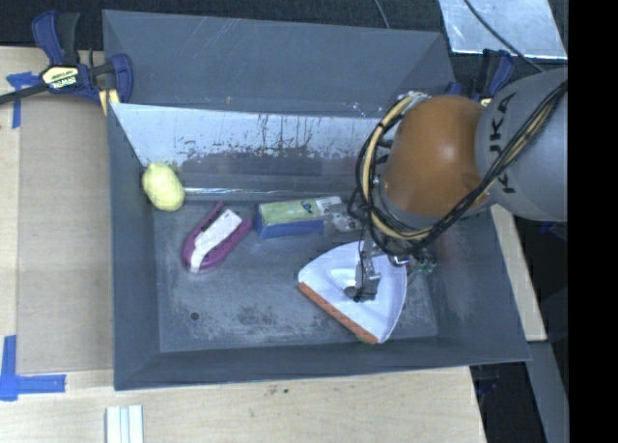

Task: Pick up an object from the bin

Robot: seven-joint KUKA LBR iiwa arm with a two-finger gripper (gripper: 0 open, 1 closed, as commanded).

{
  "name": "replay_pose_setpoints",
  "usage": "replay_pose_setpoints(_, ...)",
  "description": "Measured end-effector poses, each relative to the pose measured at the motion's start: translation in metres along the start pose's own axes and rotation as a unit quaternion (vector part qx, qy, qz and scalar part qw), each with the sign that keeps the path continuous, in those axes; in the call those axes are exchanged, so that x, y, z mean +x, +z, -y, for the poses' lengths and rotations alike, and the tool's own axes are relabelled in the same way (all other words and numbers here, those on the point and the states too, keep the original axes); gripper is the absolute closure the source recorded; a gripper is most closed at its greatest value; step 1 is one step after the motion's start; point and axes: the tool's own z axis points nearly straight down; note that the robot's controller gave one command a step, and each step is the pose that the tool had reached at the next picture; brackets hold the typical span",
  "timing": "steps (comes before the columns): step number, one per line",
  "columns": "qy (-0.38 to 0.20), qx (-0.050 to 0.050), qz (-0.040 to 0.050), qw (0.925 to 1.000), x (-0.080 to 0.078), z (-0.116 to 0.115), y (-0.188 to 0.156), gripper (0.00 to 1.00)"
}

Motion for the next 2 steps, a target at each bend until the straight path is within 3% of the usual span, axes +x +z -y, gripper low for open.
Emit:
replay_pose_setpoints(1, -0.021, -0.002, -0.0051, 0.9998, 0.0, 0.004, 0.022, 0.0)
replay_pose_setpoints(2, -0.081, -0.001, -0.002, 0.9967, -0.007, -0.007, 0.018, 0.0)
